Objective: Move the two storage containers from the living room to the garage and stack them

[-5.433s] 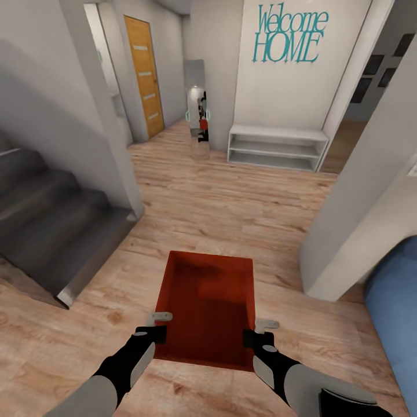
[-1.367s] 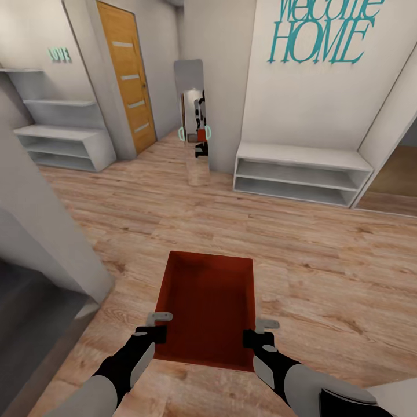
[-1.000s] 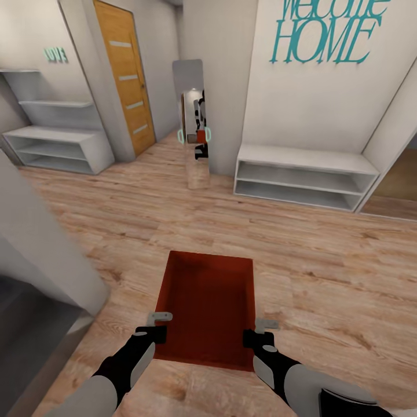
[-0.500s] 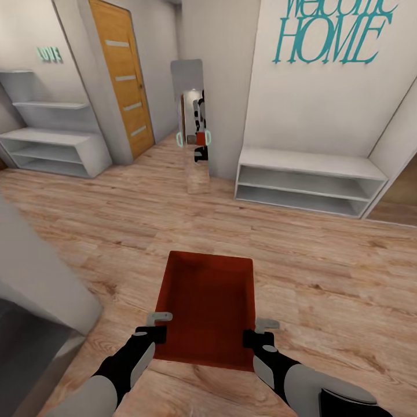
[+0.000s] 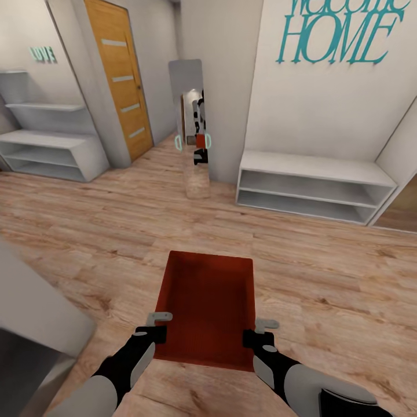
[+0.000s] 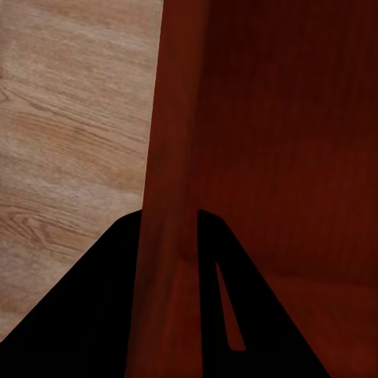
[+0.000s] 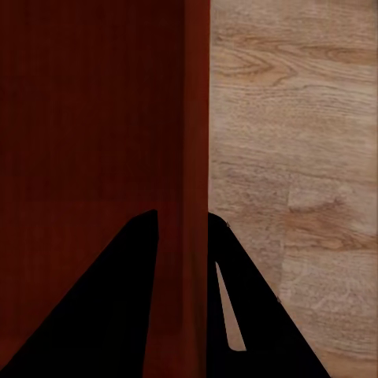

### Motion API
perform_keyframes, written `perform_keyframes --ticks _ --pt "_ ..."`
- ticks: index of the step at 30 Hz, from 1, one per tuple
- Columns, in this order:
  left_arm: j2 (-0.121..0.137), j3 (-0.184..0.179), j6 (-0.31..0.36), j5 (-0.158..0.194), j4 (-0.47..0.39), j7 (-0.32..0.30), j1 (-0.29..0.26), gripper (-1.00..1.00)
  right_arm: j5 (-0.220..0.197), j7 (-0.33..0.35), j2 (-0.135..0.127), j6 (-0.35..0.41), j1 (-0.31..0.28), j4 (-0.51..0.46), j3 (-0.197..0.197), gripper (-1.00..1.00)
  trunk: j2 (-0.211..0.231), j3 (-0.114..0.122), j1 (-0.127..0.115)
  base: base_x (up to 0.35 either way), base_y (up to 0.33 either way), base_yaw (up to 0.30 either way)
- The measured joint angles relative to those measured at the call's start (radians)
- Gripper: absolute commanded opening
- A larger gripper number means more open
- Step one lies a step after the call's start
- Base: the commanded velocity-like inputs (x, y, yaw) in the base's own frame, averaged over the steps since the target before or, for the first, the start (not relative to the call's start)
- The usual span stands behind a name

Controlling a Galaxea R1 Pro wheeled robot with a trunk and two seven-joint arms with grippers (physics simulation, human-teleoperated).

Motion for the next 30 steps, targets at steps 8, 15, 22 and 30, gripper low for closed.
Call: perform_keyframes --ticks 8,15,22,30 --pt "0.000 0.000 0.000 0.000 0.000 0.000 0.000 -1.00 0.000 0.000 0.000 0.000 0.000 0.000 0.000 -1.00 0.000 0.000 0.000 0.320 0.000 0.000" --pt "0.000 0.000 0.000 0.000 0.000 0.000 0.000 -1.00 0.000 0.000 0.000 0.000 0.000 0.000 0.000 -1.00 0.000 0.000 0.000 0.320 0.000 0.000" --pt "-0.002 0.003 0.001 -0.003 -0.001 0.000 0.000 -1.00 0.000 0.000 -0.002 0.000 0.000 -0.003 0.000 -1.00 0.000 0.000 0.000 0.320 0.000 0.093" --pt "0.000 0.000 0.000 0.000 -0.001 0.000 0.000 -1.00 0.001 0.000 0.000 0.000 0.000 0.000 -0.001 -1.00 0.000 0.000 0.000 0.320 0.000 0.253"
